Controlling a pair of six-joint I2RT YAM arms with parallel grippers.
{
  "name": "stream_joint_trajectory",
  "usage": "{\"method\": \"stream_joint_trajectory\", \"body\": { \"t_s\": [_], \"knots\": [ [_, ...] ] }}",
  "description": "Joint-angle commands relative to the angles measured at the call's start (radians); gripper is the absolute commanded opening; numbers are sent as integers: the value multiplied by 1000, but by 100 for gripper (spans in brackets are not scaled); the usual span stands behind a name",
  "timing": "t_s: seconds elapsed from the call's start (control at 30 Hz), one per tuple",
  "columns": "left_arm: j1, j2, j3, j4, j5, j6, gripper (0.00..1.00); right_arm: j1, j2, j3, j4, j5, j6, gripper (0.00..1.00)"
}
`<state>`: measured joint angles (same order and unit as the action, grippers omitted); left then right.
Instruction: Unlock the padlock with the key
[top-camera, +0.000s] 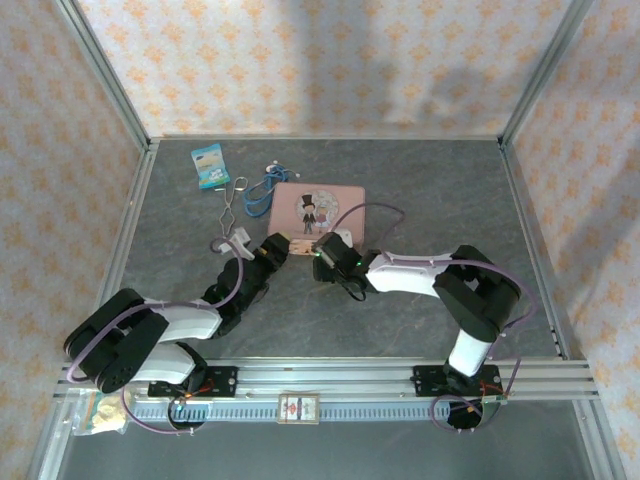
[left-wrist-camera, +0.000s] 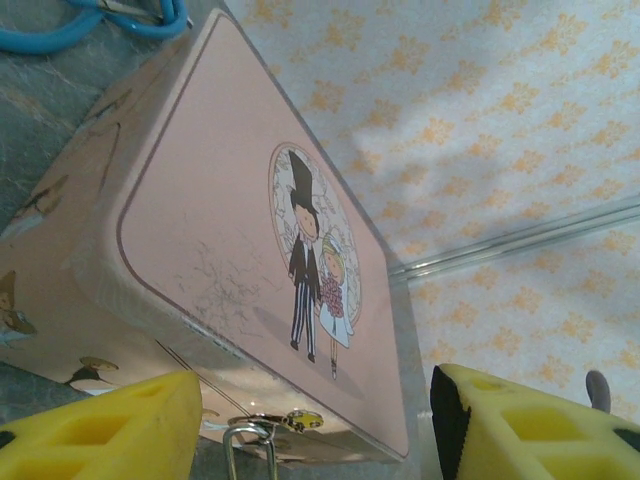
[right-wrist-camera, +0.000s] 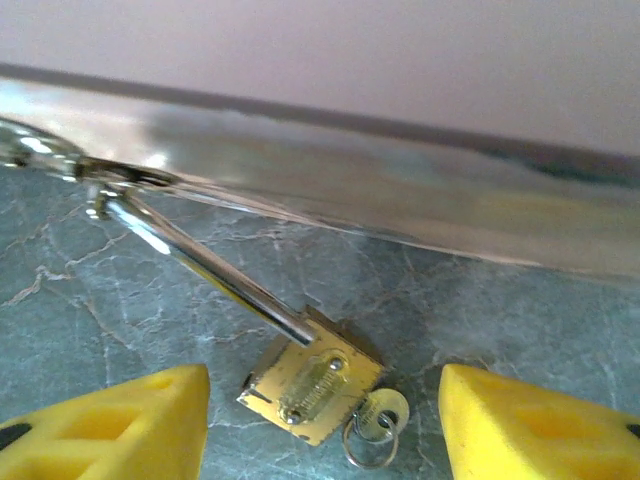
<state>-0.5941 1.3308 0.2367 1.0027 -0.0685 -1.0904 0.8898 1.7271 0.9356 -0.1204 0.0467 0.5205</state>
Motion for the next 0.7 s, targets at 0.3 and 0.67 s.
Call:
{"method": "stream_joint_trajectory", "body": {
  "t_s": [0.3, 0.67],
  "knots": [
    [106, -156, -53, -102, -30, 86, 63, 18, 43, 40, -27, 31, 203, 55],
    [157, -262, -124, -140, -38, 100, 64, 21, 110, 72, -53, 118, 258, 57]
  ]
}}
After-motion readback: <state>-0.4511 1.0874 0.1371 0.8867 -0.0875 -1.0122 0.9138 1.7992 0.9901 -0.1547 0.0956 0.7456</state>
